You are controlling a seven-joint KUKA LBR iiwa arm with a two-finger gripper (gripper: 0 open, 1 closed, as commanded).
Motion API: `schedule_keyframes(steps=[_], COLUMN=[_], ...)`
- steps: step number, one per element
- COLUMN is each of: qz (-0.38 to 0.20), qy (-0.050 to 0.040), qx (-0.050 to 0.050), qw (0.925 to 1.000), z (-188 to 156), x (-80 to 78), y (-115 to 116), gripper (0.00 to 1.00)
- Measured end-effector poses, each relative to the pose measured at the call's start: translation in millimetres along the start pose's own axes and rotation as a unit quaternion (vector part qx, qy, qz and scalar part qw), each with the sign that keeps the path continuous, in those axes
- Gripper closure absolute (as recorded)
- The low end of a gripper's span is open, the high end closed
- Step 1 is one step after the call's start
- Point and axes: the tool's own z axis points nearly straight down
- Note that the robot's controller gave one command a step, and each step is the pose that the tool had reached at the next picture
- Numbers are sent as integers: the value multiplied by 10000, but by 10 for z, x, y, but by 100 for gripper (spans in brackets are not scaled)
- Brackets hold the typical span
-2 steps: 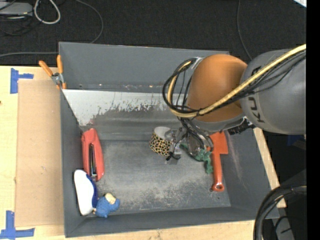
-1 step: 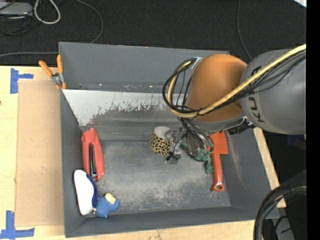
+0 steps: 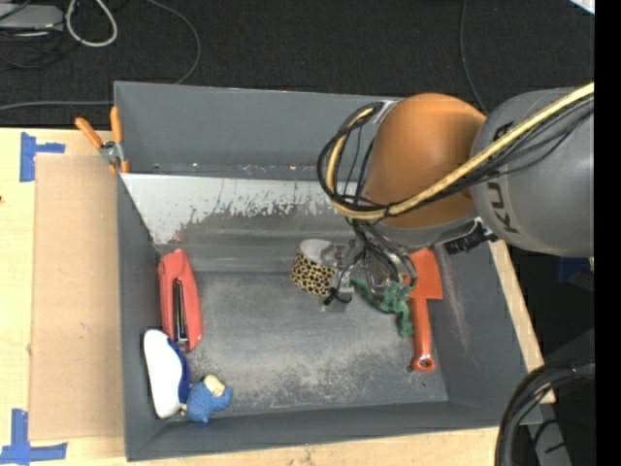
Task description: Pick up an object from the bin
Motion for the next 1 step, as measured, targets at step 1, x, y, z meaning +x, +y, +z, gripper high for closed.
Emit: schedule_keyframes(steps=[1], qz=[-1], qy=[5], qx=[1], qw=[10000], z=[1], x=[1], y=[6], gripper=[100])
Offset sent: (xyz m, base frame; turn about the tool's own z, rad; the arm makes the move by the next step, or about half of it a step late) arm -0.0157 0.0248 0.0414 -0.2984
